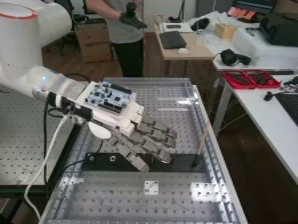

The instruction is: Grab the paper clip and place it in the clear container

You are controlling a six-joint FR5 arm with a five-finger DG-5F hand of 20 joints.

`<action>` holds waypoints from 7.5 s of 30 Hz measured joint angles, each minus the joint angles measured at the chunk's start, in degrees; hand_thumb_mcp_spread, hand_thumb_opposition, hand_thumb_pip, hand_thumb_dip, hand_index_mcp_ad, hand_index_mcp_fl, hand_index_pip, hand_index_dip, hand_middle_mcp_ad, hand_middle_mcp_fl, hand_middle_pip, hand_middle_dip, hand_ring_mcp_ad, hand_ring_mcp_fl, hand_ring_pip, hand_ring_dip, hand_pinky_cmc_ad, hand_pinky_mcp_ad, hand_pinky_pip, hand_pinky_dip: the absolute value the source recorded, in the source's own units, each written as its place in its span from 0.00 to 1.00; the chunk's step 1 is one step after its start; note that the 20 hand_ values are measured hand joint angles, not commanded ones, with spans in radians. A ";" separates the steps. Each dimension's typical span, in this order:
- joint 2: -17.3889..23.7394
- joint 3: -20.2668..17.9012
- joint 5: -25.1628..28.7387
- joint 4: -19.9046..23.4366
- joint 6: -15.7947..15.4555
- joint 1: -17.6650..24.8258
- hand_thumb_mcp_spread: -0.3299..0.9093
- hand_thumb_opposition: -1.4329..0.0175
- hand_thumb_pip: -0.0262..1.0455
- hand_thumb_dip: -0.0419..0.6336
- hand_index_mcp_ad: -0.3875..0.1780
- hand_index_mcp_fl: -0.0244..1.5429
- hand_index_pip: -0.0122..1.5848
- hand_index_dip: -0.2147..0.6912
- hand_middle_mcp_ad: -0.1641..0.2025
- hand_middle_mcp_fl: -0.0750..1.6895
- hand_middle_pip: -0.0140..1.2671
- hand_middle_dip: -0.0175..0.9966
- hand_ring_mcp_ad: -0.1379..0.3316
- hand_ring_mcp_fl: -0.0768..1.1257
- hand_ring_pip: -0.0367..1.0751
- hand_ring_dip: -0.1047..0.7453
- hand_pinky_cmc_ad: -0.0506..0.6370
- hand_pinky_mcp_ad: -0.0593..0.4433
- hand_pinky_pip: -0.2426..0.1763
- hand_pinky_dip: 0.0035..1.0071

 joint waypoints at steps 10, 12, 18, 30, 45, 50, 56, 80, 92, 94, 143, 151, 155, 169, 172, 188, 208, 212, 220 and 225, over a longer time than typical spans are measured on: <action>-3.26 2.55 -1.35 -0.01 -2.71 -3.12 0.61 0.49 0.47 0.34 0.56 0.18 0.34 0.36 0.43 0.07 0.10 0.15 0.54 0.07 0.12 0.23 0.58 0.68 0.51 0.29; -4.19 3.60 -2.09 -0.10 -3.57 -4.02 0.61 0.48 0.47 0.37 0.56 0.18 0.41 0.36 0.44 0.11 0.11 0.16 0.54 0.06 0.11 0.23 0.58 0.67 0.51 0.27; -6.75 6.45 -4.13 -0.09 -5.71 -6.08 0.63 0.46 0.47 0.36 0.53 0.19 0.51 0.36 0.43 0.11 0.11 0.17 0.54 0.06 0.13 0.23 0.58 0.67 0.55 0.23; -11.72 11.89 -9.51 -0.57 -7.47 -9.03 0.66 0.45 0.47 0.41 0.50 0.17 0.67 0.38 0.44 0.12 0.11 0.17 0.54 0.06 0.13 0.23 0.58 0.68 0.63 0.19; -14.33 14.29 -13.81 -0.47 -8.83 -11.24 0.68 0.43 0.47 0.44 0.46 0.20 0.77 0.38 0.44 0.15 0.11 0.19 0.53 0.08 0.13 0.23 0.58 0.67 0.67 0.19; -14.88 14.67 -14.69 -0.62 -9.38 -11.41 0.68 0.43 0.47 0.44 0.45 0.21 0.77 0.38 0.43 0.16 0.11 0.19 0.54 0.08 0.13 0.23 0.58 0.67 0.67 0.19; -15.85 15.56 -15.82 -1.07 -10.39 -11.73 0.68 0.43 0.47 0.44 0.44 0.21 0.78 0.38 0.44 0.16 0.11 0.19 0.52 0.09 0.13 0.23 0.58 0.67 0.70 0.19; -18.83 19.04 -21.28 -2.69 -14.98 -13.61 0.71 0.41 0.47 0.44 0.38 0.27 0.83 0.38 0.44 0.17 0.11 0.20 0.51 0.10 0.13 0.23 0.58 0.67 0.71 0.19; -19.18 19.02 -23.43 -1.84 -15.08 -13.94 0.72 0.41 0.47 0.44 0.38 0.27 0.83 0.38 0.44 0.18 0.11 0.20 0.51 0.10 0.13 0.23 0.58 0.67 0.74 0.19; -19.24 18.93 -23.69 -1.67 -15.03 -13.97 0.72 0.41 0.47 0.44 0.38 0.27 0.83 0.38 0.44 0.18 0.11 0.20 0.51 0.10 0.13 0.23 0.58 0.67 0.74 0.19; -22.14 22.13 -27.96 -2.88 -15.03 -15.58 0.72 0.40 0.47 0.44 0.35 0.27 0.84 0.38 0.44 0.19 0.10 0.20 0.51 0.13 0.13 0.23 0.58 0.67 0.77 0.19; -22.35 22.63 -28.16 -3.22 -15.27 -15.67 0.72 0.40 0.47 0.44 0.35 0.27 0.82 0.37 0.44 0.19 0.10 0.20 0.51 0.13 0.13 0.23 0.58 0.67 0.77 0.19; -22.49 22.81 -28.30 -3.44 -15.36 -15.67 0.72 0.40 0.47 0.44 0.35 0.28 0.83 0.37 0.44 0.19 0.10 0.21 0.51 0.13 0.13 0.23 0.58 0.67 0.78 0.19; -22.64 22.41 -28.49 -2.95 -14.14 -15.41 0.72 0.39 0.47 0.43 0.36 0.37 0.89 0.37 0.43 0.21 0.11 0.20 0.51 0.13 0.13 0.23 0.58 0.68 0.78 0.19; -22.54 22.23 -28.44 -2.83 -14.00 -15.41 0.73 0.39 0.47 0.43 0.36 0.38 0.88 0.37 0.43 0.21 0.10 0.20 0.51 0.13 0.13 0.23 0.58 0.68 0.78 0.19; -18.28 19.61 -29.30 1.11 -11.69 -15.29 0.76 0.37 0.42 0.43 0.36 0.49 0.80 0.36 0.43 0.24 0.11 0.22 0.51 0.16 0.14 0.26 0.58 0.68 0.81 0.19; -0.46 6.22 -29.95 10.39 -2.62 -3.43 0.77 0.36 0.41 0.44 0.36 0.52 0.76 0.37 0.44 0.25 0.11 0.22 0.51 0.17 0.14 0.26 0.58 0.68 0.82 0.19; 1.85 3.89 -28.62 11.55 -1.49 1.01 0.77 0.36 0.41 0.43 0.36 0.53 0.75 0.38 0.44 0.25 0.11 0.22 0.51 0.17 0.14 0.26 0.58 0.67 0.82 0.19; 2.98 1.86 -26.24 12.62 -0.42 8.41 0.77 0.36 0.41 0.44 0.36 0.53 0.74 0.38 0.44 0.26 0.11 0.22 0.51 0.17 0.14 0.26 0.58 0.68 0.82 0.19; 1.08 2.71 -25.32 12.19 -0.04 11.62 0.77 0.36 0.41 0.44 0.36 0.53 0.74 0.38 0.44 0.26 0.11 0.22 0.51 0.17 0.14 0.26 0.58 0.68 0.82 0.19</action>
